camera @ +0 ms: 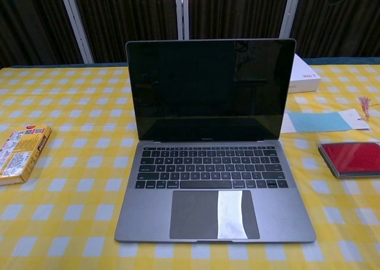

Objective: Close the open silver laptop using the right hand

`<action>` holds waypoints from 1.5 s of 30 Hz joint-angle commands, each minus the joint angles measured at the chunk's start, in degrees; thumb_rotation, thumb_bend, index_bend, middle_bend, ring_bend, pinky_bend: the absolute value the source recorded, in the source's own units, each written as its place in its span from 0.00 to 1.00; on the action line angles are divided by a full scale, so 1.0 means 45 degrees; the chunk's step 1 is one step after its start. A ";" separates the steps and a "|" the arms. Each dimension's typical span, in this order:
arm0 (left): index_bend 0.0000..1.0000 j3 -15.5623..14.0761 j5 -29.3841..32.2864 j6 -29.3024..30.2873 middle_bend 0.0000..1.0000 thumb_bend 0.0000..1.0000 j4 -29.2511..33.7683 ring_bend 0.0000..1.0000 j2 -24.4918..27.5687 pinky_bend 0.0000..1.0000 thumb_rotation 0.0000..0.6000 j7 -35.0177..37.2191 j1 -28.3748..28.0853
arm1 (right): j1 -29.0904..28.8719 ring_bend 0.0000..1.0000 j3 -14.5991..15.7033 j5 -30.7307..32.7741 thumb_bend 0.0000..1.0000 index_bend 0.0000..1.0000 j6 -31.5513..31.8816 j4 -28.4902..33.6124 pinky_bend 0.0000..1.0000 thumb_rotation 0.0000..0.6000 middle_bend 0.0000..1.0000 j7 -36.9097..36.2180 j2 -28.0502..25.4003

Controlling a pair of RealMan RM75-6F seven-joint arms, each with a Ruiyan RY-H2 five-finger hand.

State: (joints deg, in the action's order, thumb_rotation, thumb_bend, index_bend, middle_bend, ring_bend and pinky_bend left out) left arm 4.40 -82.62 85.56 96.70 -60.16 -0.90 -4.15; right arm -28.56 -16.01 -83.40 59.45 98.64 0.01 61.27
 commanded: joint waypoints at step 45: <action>0.00 0.0434 0.1401 -0.0812 0.00 0.00 -0.0445 0.00 -0.0413 0.00 1.00 -0.0662 -0.0463 | -0.7129 0.37 -0.0071 0.9481 1.00 0.37 -0.4796 0.0303 0.27 1.00 0.44 0.2472 0.1193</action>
State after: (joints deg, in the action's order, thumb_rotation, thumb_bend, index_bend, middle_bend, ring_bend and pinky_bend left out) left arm 6.37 -76.30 81.89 94.68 -62.02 -3.88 -6.25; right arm -60.68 -16.40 -40.48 37.70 99.30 11.28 67.13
